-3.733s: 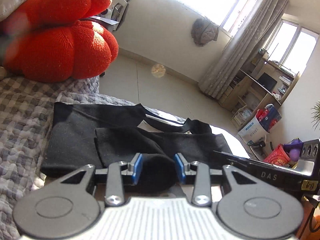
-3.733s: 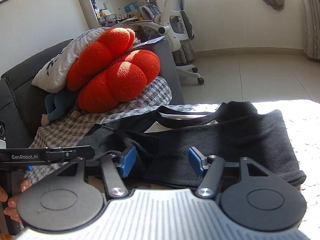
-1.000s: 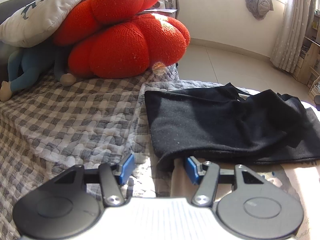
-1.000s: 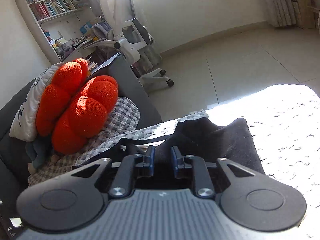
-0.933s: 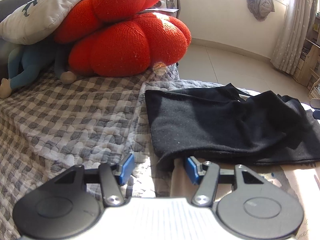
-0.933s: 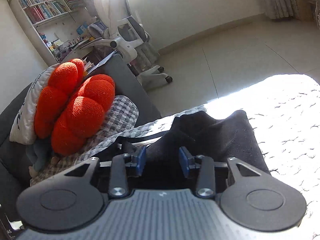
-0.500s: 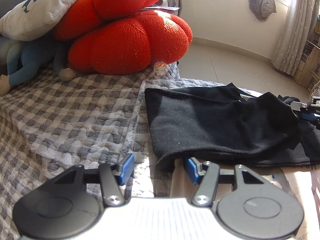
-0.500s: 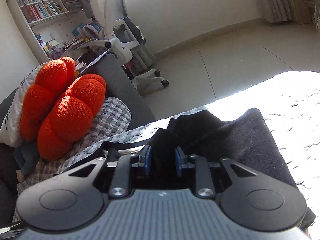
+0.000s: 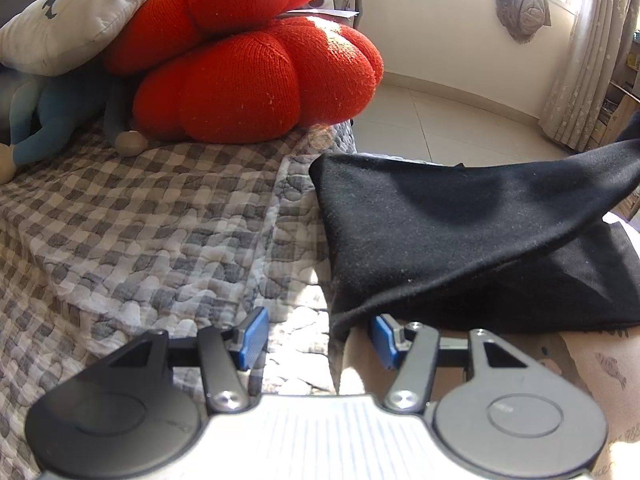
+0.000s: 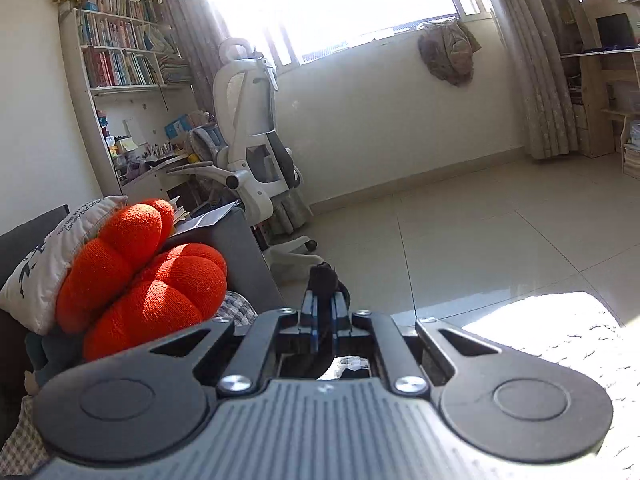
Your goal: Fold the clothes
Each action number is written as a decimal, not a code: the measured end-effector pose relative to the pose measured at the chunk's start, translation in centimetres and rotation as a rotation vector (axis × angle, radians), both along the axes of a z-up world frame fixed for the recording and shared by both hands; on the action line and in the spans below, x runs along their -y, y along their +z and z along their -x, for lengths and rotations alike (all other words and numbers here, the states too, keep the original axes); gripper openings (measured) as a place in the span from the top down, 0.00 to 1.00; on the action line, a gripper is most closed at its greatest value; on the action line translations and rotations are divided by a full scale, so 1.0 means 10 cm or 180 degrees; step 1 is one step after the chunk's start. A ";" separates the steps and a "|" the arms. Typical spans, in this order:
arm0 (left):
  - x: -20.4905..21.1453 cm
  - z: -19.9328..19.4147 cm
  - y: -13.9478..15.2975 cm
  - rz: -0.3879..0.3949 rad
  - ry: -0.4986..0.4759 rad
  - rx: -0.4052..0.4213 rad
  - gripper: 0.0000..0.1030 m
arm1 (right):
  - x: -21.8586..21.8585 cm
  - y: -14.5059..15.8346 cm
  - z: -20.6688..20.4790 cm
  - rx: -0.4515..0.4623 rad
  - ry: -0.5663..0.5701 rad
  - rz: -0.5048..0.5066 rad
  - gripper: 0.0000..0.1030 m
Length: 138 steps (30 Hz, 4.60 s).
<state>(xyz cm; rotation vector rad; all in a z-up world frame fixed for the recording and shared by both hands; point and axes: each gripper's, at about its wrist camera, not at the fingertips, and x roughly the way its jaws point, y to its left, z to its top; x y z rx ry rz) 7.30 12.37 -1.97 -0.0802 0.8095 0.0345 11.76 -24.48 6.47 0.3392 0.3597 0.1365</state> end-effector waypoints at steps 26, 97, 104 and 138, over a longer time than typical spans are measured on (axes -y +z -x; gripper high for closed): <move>-0.05 0.20 0.54 -0.0269 0.0016 0.0129 0.47 | 0.62 -0.49 0.28 -0.1044 -0.0020 -0.0303 0.79; 0.10 0.04 0.20 0.0322 -0.0021 0.0361 0.76 | 0.22 -0.66 0.28 -0.0940 0.0204 0.0368 0.66; -0.15 0.19 0.20 0.0716 -0.0025 -0.0189 0.76 | 0.35 -0.53 0.66 -0.1221 0.0233 0.0385 0.58; -0.50 1.95 0.05 0.1218 -0.1080 -0.0815 0.71 | 0.86 -0.80 2.39 -0.2021 0.0878 -0.0194 0.51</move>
